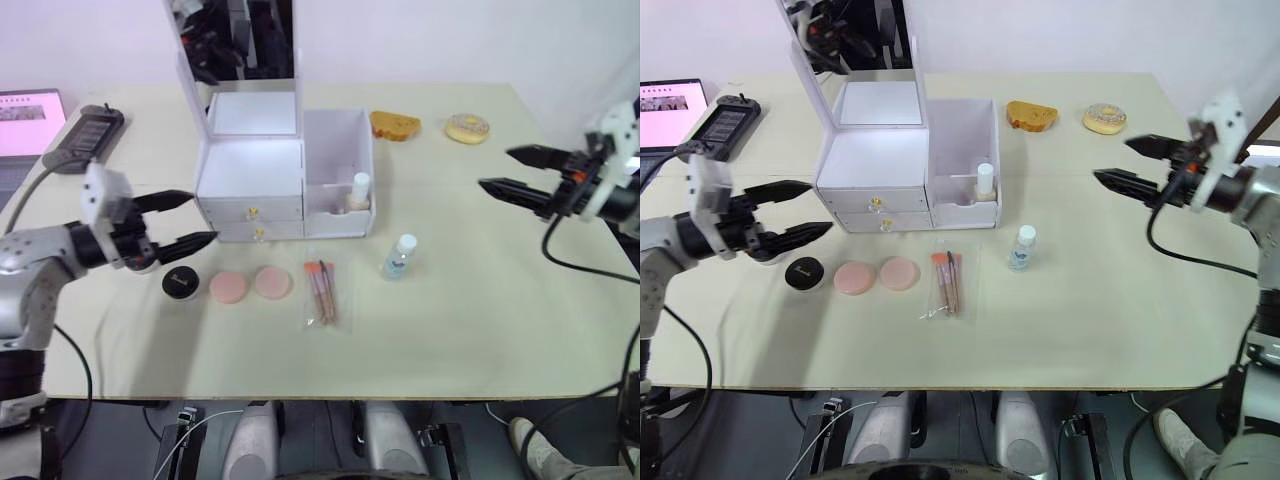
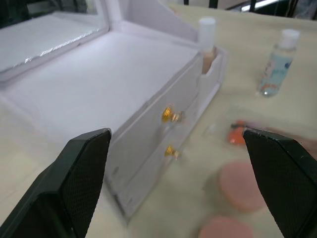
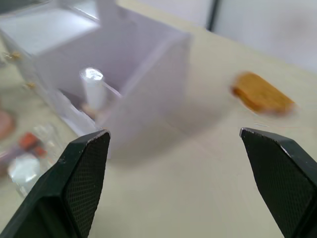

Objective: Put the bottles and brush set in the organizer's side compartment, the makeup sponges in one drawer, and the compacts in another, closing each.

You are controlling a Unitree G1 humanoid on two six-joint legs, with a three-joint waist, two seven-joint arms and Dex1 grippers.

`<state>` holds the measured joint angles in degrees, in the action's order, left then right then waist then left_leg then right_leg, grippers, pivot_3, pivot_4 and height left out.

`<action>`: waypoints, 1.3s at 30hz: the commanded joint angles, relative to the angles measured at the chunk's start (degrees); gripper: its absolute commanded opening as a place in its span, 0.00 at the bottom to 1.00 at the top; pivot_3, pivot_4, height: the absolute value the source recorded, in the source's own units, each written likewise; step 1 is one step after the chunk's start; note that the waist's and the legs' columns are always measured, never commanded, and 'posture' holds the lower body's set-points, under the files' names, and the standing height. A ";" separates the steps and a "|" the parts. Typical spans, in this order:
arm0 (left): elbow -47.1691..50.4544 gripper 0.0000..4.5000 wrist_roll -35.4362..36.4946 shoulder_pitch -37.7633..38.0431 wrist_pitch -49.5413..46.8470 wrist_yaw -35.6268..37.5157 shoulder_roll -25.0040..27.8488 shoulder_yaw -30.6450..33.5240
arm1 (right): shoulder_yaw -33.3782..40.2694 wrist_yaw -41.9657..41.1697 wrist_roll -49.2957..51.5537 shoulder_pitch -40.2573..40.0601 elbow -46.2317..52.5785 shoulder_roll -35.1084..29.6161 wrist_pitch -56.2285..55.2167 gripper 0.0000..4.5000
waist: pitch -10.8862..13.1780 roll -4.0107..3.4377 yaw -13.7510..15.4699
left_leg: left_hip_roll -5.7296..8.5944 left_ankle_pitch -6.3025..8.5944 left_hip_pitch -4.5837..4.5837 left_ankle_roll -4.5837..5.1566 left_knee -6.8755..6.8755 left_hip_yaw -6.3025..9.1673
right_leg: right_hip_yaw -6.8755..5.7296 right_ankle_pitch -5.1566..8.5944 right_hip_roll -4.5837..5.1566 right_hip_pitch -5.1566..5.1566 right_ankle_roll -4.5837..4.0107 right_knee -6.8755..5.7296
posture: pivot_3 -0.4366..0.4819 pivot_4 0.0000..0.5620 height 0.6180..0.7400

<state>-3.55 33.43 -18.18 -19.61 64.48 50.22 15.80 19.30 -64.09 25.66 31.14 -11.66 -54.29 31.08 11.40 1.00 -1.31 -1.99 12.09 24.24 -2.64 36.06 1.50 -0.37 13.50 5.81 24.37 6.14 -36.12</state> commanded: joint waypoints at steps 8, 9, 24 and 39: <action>-26.10 1.00 -1.79 3.81 11.61 6.88 7.54 14.75 | 8.99 -2.96 -1.08 -14.00 -8.87 -3.65 -14.15 0.99 | 0.00 -0.01 0.32 | -0.10 0.00 -0.02 -0.01 0.08 -0.10 | 0.05 -0.03 -0.06 0.02 -0.07 0.01 | 0.48 0.27 1.00; -28.13 1.00 -2.23 4.06 12.90 7.36 8.13 15.37 | 9.49 -2.79 -1.08 -15.11 -9.80 -3.39 -15.03 0.99 | -0.01 -0.01 0.39 | -0.11 0.00 -0.01 -0.01 0.09 -0.11 | 0.05 -0.05 -0.06 0.01 -0.10 0.01 | 0.48 0.27 1.00; -15.44 1.00 2.34 4.45 8.42 10.41 5.27 13.20 | 7.74 -3.47 5.42 -14.45 0.00 -4.62 -4.95 0.99 | -0.03 -0.05 0.56 | -0.46 0.01 -0.14 -0.03 0.09 -0.36 | 0.06 -0.19 -0.21 0.02 -0.31 0.00 | 0.48 0.27 1.00; 17.66 1.00 10.49 -7.83 -16.86 1.52 1.48 -6.17 | 7.17 6.69 20.60 -17.66 34.79 -4.56 17.56 0.99 | -0.03 -0.02 0.41 | -0.52 0.01 -0.18 -0.03 0.14 -0.39 | 0.16 -0.20 -0.35 -0.02 -0.28 0.01 | 0.48 0.27 1.00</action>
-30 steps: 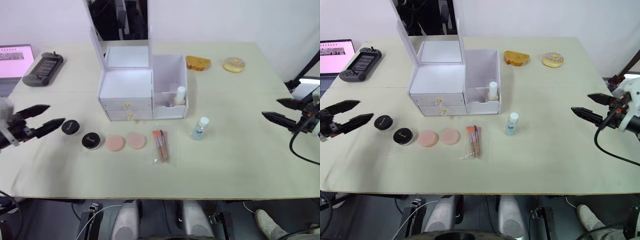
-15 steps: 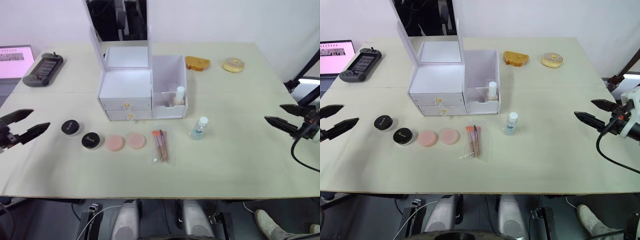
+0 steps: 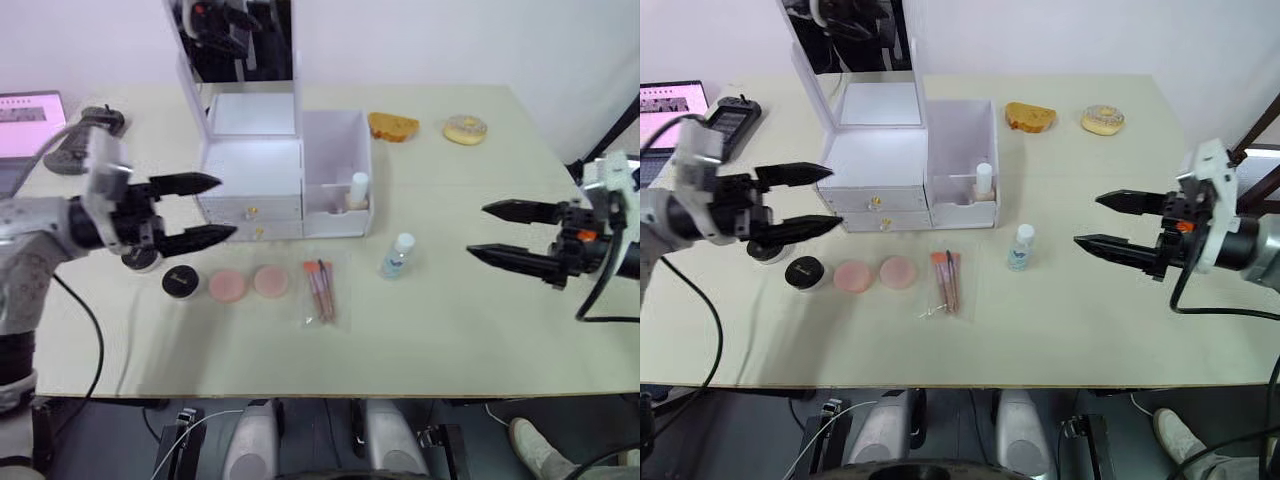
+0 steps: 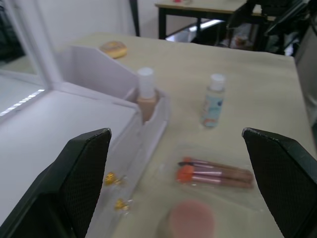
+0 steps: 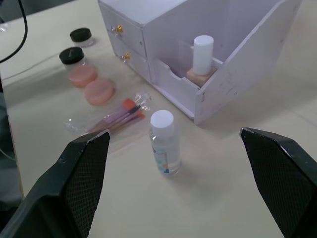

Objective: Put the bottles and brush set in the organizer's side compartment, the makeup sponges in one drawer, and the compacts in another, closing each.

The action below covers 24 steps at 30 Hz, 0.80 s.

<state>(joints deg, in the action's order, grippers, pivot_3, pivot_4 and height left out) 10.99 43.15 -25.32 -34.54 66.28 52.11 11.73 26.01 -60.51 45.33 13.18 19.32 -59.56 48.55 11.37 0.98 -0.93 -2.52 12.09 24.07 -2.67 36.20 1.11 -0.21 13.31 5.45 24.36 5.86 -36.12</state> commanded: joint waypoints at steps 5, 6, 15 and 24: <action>4.81 1.00 0.43 -2.27 -3.13 -1.49 -2.90 -4.70 | -4.73 7.93 -3.01 -1.42 7.98 3.39 -2.40 0.99 | 0.01 0.04 0.27 | -0.09 0.00 0.02 0.00 0.03 0.02 | 0.01 0.01 -0.12 0.00 -0.02 0.01 | 0.48 0.27 1.00; 4.87 1.00 0.30 -2.44 -3.20 -1.68 -3.23 -4.88 | -5.48 8.46 -3.76 -1.51 8.00 3.76 -3.12 0.99 | 0.01 0.04 0.26 | -0.10 0.00 0.03 0.00 0.03 0.02 | 0.01 0.00 -0.12 0.00 -0.02 0.01 | 0.48 0.27 1.00; 7.48 1.00 -0.42 -1.93 -2.91 -3.77 -5.20 -5.61 | -15.76 13.33 -10.65 2.83 3.20 10.50 -8.18 0.99 | 0.00 0.06 0.12 | -0.15 0.00 0.04 0.01 0.08 0.03 | 0.04 -0.02 -0.20 0.01 -0.07 0.01 | 0.48 0.27 1.00; 11.30 1.00 2.00 0.26 -4.19 -7.73 -6.06 -3.63 | -20.76 15.00 -14.19 5.34 -0.19 15.25 -9.63 0.93 | -0.01 0.07 0.33 | -0.23 -0.01 0.05 0.01 0.08 0.08 | 0.06 -0.04 -0.32 0.01 -0.11 0.01 | 0.48 0.27 1.00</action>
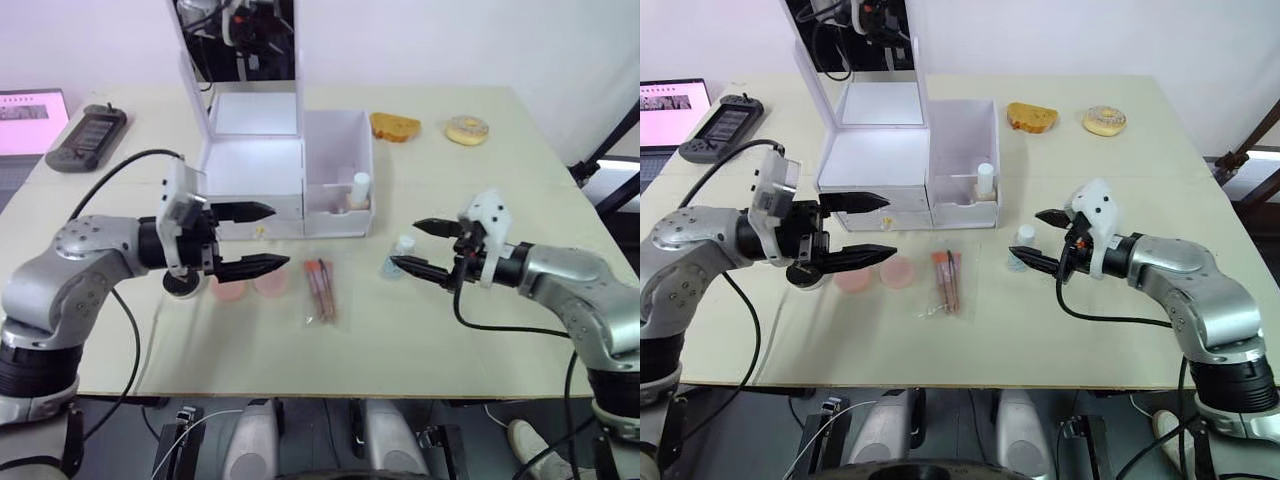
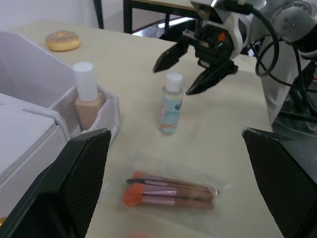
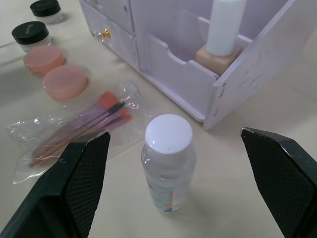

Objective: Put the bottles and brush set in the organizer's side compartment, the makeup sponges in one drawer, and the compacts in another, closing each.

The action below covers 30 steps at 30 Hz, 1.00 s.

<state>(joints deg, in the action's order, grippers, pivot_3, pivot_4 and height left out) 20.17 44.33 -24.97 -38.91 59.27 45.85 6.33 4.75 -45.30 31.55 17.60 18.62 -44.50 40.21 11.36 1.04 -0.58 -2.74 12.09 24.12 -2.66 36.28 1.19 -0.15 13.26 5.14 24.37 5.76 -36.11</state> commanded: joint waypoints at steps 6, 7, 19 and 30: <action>2.15 1.00 1.06 -0.32 0.08 -1.60 0.02 1.93 | 0.37 -1.25 -0.62 0.49 -0.18 1.12 -2.24 0.70 | 0.00 0.00 -0.09 | -0.03 0.00 0.00 0.00 0.01 0.02 | 0.01 -0.02 -0.05 0.00 -0.03 -0.01 | 0.48 0.27 1.00; 2.07 1.00 0.98 -0.34 0.17 -1.62 0.02 1.90 | 0.32 -1.39 -0.70 0.45 -0.20 1.11 -2.27 0.70 | 0.00 0.00 -0.11 | -0.03 0.00 -0.01 0.00 0.01 0.02 | 0.01 -0.02 -0.06 0.00 -0.03 -0.01 | 0.48 0.27 1.00; 1.12 1.00 -1.84 -1.97 2.52 -2.06 -0.26 0.36 | 0.07 -2.28 -0.41 0.58 -0.70 2.01 -2.51 0.42 | 0.00 0.00 -0.10 | -0.04 0.00 -0.01 0.00 0.01 0.02 | 0.01 -0.02 -0.06 0.00 -0.04 -0.01 | 0.48 0.27 1.00; -0.15 1.00 -2.64 -2.37 3.27 -2.07 -0.64 1.38 | 0.94 -4.00 0.95 2.39 0.01 1.49 -1.99 0.14 | 0.00 0.01 -0.19 | -0.07 0.00 -0.02 0.00 -0.01 0.02 | 0.01 -0.03 -0.10 0.00 -0.05 -0.01 | 0.48 0.27 1.00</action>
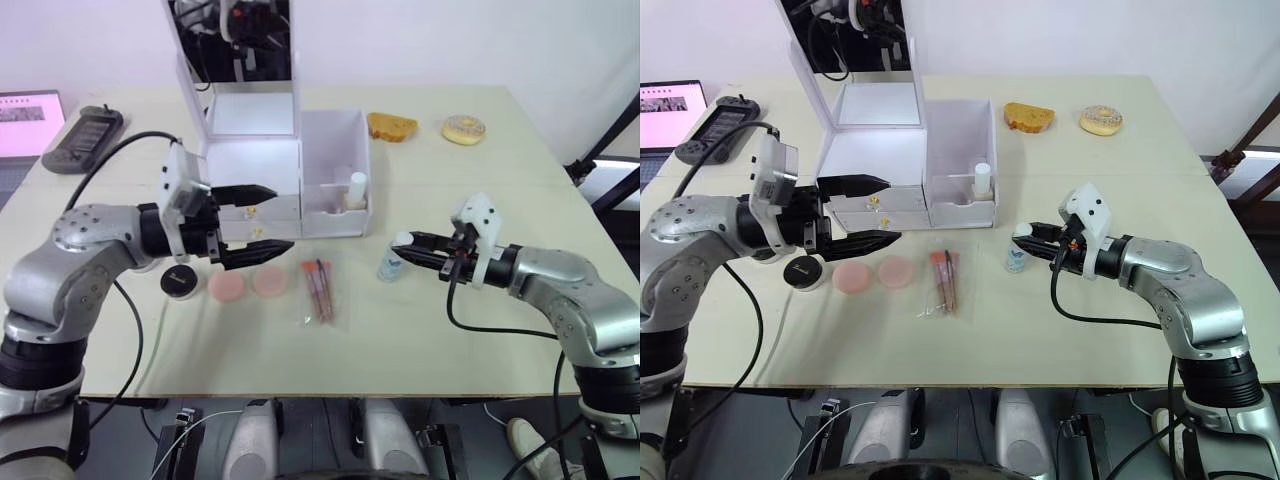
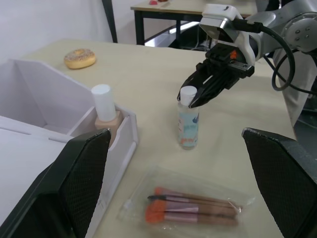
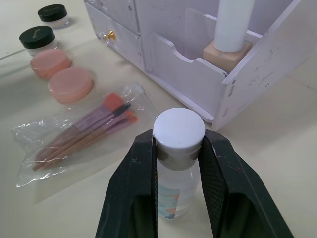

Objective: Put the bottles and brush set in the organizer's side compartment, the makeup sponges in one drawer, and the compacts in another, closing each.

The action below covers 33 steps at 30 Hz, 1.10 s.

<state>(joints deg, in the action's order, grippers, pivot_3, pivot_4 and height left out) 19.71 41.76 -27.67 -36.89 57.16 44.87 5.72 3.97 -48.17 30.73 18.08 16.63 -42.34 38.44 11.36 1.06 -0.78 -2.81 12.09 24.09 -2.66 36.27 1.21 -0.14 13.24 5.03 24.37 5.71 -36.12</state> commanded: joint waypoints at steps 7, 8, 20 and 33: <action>-2.52 1.00 -2.66 7.17 4.88 0.88 2.60 6.39 | -0.38 -1.83 5.27 13.41 4.19 -1.10 6.07 0.14 | 0.01 -0.02 -0.31 | -0.05 0.00 -0.04 0.00 -0.02 0.00 | 0.02 -0.04 -0.05 0.04 -0.07 -0.02 | 0.48 0.27 1.00; -2.75 1.00 -2.85 8.47 5.26 0.82 2.91 7.39 | -1.13 -1.78 5.52 15.78 4.22 -0.67 6.81 0.14 | 0.01 -0.02 -0.24 | -0.12 0.00 -0.05 0.00 -0.02 0.01 | 0.02 -0.05 -0.12 0.06 -0.09 -0.02 | 0.48 0.27 1.00; 3.60 1.00 -2.59 22.45 6.98 -3.94 1.45 16.43 | -12.69 -6.05 -3.74 39.73 -15.96 7.00 0.86 0.14 | 0.01 -0.03 -0.02 | -0.13 0.00 0.03 0.00 -0.05 -0.02 | 0.02 -0.08 -0.10 0.14 -0.16 0.02 | 0.48 0.27 1.00; 10.82 1.00 1.77 29.57 7.50 -8.31 -1.22 24.30 | -17.27 -11.73 -14.68 47.17 -38.40 15.78 -11.99 0.14 | 0.02 -0.05 -0.30 | -0.14 0.00 0.06 0.00 -0.11 -0.05 | 0.03 -0.09 -0.12 0.20 -0.15 0.02 | 0.48 0.27 1.00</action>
<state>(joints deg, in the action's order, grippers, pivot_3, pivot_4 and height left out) 28.40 42.44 1.84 -30.60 49.41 43.68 27.93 -14.39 -59.33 16.98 62.48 -21.51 -26.85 28.42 11.38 1.01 -1.07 -2.95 12.09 24.15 -2.66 36.16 1.16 -0.12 13.15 4.91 24.57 5.56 -36.10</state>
